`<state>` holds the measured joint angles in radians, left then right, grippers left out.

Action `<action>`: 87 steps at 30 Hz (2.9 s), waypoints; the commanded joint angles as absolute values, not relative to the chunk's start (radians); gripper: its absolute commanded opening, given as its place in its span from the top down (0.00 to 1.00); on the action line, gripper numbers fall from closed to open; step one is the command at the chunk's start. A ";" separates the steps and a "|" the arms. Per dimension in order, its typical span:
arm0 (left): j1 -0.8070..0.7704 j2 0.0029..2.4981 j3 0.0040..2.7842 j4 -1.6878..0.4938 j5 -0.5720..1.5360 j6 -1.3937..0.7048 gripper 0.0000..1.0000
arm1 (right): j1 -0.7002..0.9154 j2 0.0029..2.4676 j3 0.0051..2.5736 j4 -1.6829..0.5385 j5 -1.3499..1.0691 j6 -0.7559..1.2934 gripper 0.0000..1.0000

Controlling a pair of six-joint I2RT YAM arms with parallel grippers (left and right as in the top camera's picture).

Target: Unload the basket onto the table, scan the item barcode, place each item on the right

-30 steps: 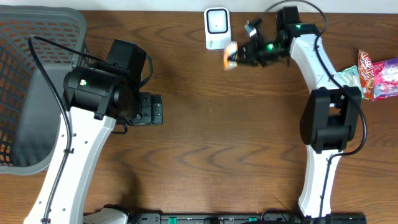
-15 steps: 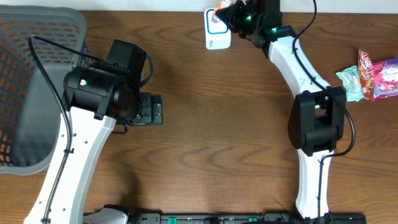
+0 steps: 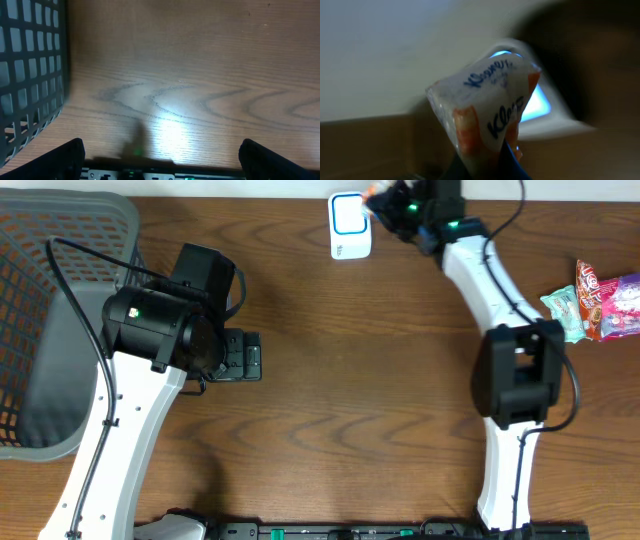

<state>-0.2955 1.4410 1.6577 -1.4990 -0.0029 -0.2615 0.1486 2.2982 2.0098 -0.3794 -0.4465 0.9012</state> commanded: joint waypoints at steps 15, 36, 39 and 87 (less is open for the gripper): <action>-0.291 1.444 1.655 -1.502 -0.009 -0.263 0.02 | -0.347 2.104 2.059 -1.071 0.227 0.193 0.99; -0.291 1.444 1.655 -1.502 -0.009 -0.263 0.02 | -0.538 2.160 2.046 -1.066 0.128 0.306 0.98; -0.291 1.444 1.655 -1.502 -0.009 -0.263 0.02 | -0.529 2.163 2.045 -1.027 0.121 0.306 0.93; -0.291 1.444 1.655 -1.502 -0.009 -0.263 0.02 | -0.229 1.163 1.656 -1.410 -0.220 0.237 0.01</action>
